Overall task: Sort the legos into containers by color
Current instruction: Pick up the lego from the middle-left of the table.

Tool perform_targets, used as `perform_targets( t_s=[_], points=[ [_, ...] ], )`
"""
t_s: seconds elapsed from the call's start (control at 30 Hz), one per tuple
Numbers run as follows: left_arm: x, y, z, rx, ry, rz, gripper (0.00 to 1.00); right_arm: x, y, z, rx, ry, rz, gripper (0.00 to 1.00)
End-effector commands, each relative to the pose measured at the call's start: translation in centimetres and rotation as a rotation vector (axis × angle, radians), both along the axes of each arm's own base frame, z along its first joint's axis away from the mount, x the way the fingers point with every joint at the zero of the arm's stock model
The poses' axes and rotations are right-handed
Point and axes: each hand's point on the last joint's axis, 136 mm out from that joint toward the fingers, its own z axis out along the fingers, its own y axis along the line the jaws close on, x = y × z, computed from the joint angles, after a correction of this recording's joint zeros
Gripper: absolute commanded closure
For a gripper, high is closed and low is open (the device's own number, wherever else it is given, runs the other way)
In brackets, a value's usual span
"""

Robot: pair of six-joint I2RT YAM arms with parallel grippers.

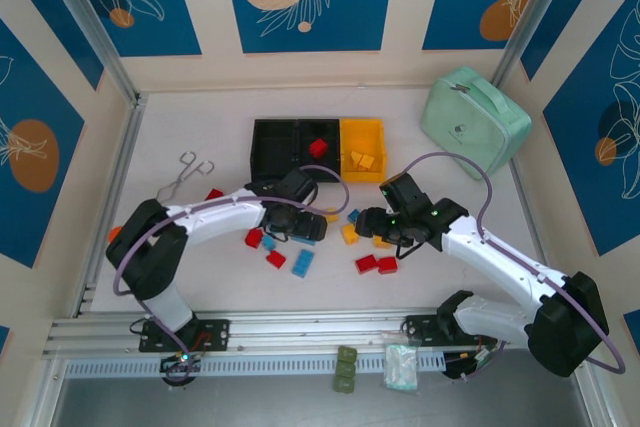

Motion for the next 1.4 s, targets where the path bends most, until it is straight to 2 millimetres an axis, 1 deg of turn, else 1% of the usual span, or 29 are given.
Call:
perform_targets(
  t_s=[0.0, 0.17, 0.33, 0.43, 0.53, 0.6, 0.73, 0.83, 1.0, 1.17, 1.37],
  points=[
    [0.0, 0.2, -0.2, 0.083, -0.015, -0.034, 0.18, -0.6, 0.1, 0.1, 0.016, 0.012, 0.005, 0.29],
    [0.0, 0.3, -1.4, 0.126, -0.016, -0.038, 0.18, -0.6, 0.0, 0.0, 0.015, 0.011, 0.003, 0.30],
    [0.0, -0.2, -2.2, 0.150, -0.015, -0.049, 0.18, -0.5, -0.2, -0.1, 0.013, 0.010, -0.001, 0.30],
    [0.3, 0.0, -2.8, 0.181, -0.020, -0.042, 0.23, -0.5, -0.2, 0.1, 0.018, 0.006, -0.005, 0.30],
    [0.3, 0.1, -3.1, 0.187, -0.015, -0.040, 0.32, -0.6, -0.4, 0.0, 0.016, 0.004, -0.011, 0.30],
    [0.4, 0.0, -2.6, 0.179, -0.024, -0.036, 0.38, -0.7, -0.6, 0.0, 0.016, 0.003, -0.016, 0.30],
    [0.8, 0.1, -1.2, 0.163, -0.056, -0.024, 0.44, -0.8, -0.8, -0.1, 0.020, 0.004, -0.026, 0.30],
    [1.1, 0.4, 0.1, 0.155, -0.080, -0.016, 0.45, -0.8, -0.8, 0.0, 0.027, 0.003, -0.024, 0.31],
    [2.4, 1.7, 2.6, 0.129, -0.135, 0.024, 0.46, -0.6, -0.1, 0.4, 0.058, -0.011, -0.005, 0.31],
    [4.0, 3.5, 4.5, 0.107, -0.164, 0.079, 0.46, -0.3, 1.4, 1.2, 0.109, -0.042, 0.040, 0.31],
    [6.4, 5.7, 6.3, 0.085, -0.195, 0.150, 0.46, 0.1, 4.4, 2.9, 0.172, -0.102, 0.139, 0.31]
  ],
)
